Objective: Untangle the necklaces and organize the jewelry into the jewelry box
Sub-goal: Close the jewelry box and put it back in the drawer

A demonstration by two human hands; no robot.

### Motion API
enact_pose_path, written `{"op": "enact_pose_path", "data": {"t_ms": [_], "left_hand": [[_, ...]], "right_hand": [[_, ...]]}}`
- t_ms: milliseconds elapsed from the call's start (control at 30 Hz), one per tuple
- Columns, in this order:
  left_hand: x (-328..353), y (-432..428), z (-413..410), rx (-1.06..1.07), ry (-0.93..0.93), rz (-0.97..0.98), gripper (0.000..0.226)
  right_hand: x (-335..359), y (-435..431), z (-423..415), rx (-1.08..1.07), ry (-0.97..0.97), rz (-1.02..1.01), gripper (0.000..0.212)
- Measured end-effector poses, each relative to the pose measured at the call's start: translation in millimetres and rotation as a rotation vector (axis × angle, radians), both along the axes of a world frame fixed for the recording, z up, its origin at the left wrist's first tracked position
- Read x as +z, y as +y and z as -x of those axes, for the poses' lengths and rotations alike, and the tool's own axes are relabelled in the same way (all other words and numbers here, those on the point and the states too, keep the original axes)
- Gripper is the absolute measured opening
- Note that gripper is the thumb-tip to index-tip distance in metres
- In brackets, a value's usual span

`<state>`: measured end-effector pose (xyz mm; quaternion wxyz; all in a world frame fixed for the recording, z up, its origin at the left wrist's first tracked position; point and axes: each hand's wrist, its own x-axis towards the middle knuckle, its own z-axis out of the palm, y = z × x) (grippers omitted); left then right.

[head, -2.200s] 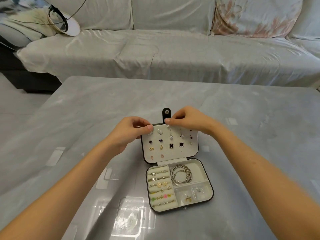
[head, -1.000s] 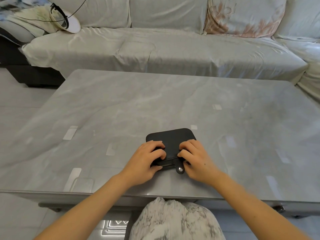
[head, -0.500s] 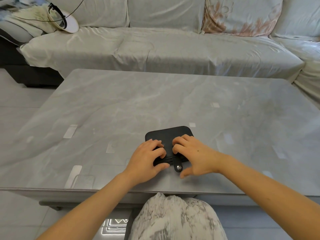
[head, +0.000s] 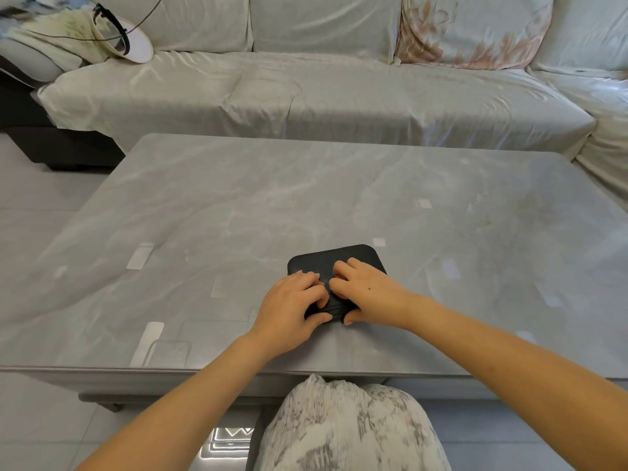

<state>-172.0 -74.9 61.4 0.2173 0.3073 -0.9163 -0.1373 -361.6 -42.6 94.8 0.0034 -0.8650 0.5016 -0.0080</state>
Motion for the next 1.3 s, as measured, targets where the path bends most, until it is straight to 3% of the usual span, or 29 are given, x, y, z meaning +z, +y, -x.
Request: {"op": "enact_pose_path", "data": {"t_ms": [233,333,400,467,533,633,767,967,1200,1300], "left_hand": [[3,1,0,-0.006,-0.030,-0.017,0.025],[14,-1,-3,0.027,0.012,-0.190,0.020],[22,1,-7,0.154,0.192,-0.317,0.019],[24,5,-10,0.398,0.330,-0.385,0.022],[22,11,-12,0.586,0.256,-0.552,0.040],[23,18,-5,0.600,0.268,-0.886,0.046],[28,26,1,0.613,0.491,-1.028,0.027],[54,41,-39,0.585,0.749,-1.130,0.019],[86,84,-126,0.543,0.724,-1.019,0.023],[76,96,-166,0.585,0.727,-0.965,0.024]], "right_hand": [[-6,4,-2,-0.013,-0.007,0.067,0.048],[2,7,0,-0.107,-0.115,-0.024,0.042],[4,15,6,-0.341,-0.441,-0.058,0.039],[-1,23,15,-0.710,-0.693,0.075,0.040],[-8,27,21,-0.999,-0.663,-0.016,0.036],[-14,29,9,-1.139,-0.829,-0.324,0.042],[-3,36,-8,-1.180,-1.145,-0.284,0.033],[35,65,-44,-1.104,-1.358,-0.253,0.037],[64,116,-112,-1.031,-1.643,-0.355,0.045],[66,133,-136,-0.996,-1.696,-0.430,0.027]]}}
